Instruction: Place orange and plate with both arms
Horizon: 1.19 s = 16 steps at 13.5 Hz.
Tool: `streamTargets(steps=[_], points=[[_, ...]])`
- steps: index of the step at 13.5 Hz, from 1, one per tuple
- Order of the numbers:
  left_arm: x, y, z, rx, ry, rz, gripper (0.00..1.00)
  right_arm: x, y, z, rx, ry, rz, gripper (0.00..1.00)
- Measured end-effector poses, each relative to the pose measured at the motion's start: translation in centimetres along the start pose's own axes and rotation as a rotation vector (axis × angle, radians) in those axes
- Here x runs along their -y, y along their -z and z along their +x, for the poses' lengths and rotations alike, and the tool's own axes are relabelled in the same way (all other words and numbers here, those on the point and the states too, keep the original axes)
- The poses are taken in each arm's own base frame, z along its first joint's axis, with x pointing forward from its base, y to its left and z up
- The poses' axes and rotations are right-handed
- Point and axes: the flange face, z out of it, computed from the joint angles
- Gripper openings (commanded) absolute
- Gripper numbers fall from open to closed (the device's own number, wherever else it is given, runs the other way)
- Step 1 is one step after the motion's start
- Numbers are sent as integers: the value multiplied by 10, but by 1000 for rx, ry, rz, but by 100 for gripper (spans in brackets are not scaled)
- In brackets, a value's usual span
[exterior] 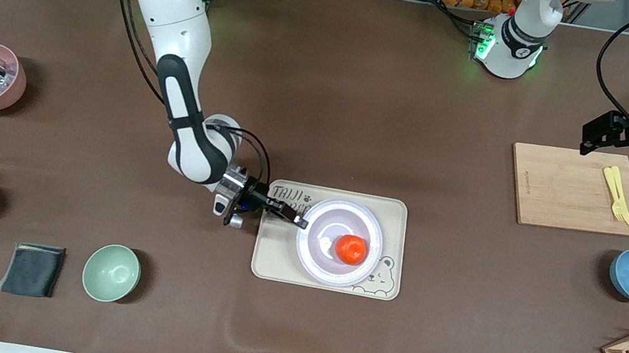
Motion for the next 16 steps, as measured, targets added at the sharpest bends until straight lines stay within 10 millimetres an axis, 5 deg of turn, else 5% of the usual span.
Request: streamTargets(steps=[1,2,3,4,5,10,16], points=[[2,2,1,-8,4,0,100,-4,4,4,-7,4,-1,11],[4,4,1,-13,7,-1,100,-7,4,5,-7,3,-3,68],[4,5,1,-15,8,-1,100,-9,3,4,-5,1,-4,69],[4,5,1,-15,8,-1,100,-9,2,2,-2,-1,-4,92],[4,5,1,-15,8,-1,100,-9,0,0,1,-4,-5,100],[4,5,1,-15,8,-1,100,-10,-1,-2,25,-16,-47,100],[4,4,2,-14,8,-1,100,29,14,29,168,-136,-323,100]])
